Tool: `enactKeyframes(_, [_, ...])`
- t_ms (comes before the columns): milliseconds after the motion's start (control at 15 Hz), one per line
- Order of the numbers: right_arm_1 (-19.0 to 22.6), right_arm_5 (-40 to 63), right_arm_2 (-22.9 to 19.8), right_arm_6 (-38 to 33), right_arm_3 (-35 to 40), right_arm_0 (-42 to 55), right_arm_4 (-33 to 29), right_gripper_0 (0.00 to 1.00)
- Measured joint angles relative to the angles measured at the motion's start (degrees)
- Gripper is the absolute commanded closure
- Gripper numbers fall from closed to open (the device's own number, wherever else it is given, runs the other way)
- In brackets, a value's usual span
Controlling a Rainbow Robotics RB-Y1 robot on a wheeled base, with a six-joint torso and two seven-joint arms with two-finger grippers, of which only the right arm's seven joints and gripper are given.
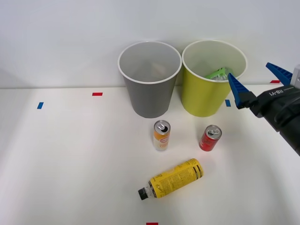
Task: Put cans in the gray bin, plastic bottles in the light green bin
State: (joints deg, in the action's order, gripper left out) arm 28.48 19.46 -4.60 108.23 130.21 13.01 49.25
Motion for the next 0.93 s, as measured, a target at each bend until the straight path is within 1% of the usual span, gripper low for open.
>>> enactKeyframes(67, [0.0, -2.3, 1.1, 0.0, 0.1, 2.7, 1.0, 0.0])
enactKeyframes(267, [0.0, -7.4, 4.4, 0.1, 0.2, 10.5, 1.6, 0.0])
enactKeyframes(400, [-0.1, -8.4, 5.2, 0.1, 0.2, 14.4, 1.6, 0.0])
enactKeyframes(533, [-1.0, -8.6, 5.4, 0.2, 0.2, 17.6, 1.6, 0.0])
enactKeyframes(667, [-3.2, -8.6, 5.3, 0.4, 0.2, 19.9, 1.6, 0.0])
enactKeyframes(733, [-5.0, -8.6, 5.3, 0.6, 0.2, 21.3, 1.6, 0.0])
enactKeyframes(933, [-11.9, -8.6, 5.4, 1.8, 0.2, 24.8, 0.7, 0.0])
